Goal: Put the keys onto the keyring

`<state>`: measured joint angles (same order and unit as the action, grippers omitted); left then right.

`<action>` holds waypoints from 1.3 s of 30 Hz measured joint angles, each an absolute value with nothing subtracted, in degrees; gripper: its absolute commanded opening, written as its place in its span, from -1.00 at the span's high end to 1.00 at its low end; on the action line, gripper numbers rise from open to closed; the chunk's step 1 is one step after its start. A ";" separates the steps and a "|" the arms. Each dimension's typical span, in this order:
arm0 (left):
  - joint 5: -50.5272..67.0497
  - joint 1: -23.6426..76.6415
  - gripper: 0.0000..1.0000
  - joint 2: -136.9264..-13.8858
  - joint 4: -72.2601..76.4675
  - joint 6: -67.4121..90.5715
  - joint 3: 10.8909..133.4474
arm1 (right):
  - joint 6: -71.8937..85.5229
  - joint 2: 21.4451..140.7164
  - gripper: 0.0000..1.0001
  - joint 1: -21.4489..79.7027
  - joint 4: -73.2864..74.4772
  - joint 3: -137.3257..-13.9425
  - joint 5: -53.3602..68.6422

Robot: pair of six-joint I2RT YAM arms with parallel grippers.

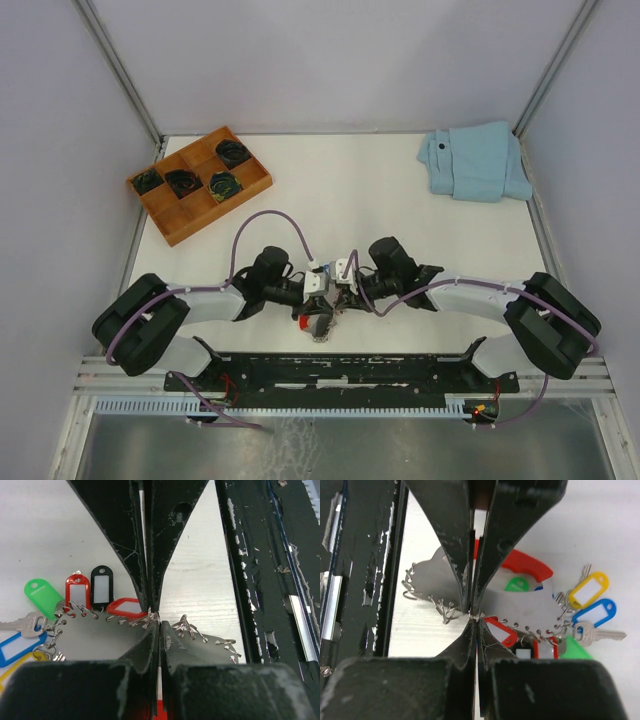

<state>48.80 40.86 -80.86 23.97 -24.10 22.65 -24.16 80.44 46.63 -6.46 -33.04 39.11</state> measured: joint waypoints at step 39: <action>43.53 40.88 0.95 -76.58 26.28 -24.67 21.54 | 18.85 78.13 0.99 44.99 34.13 -45.25 -3.84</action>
<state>43.53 40.88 -76.58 26.28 -24.67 21.54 18.85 78.13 44.99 34.13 -45.25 -3.84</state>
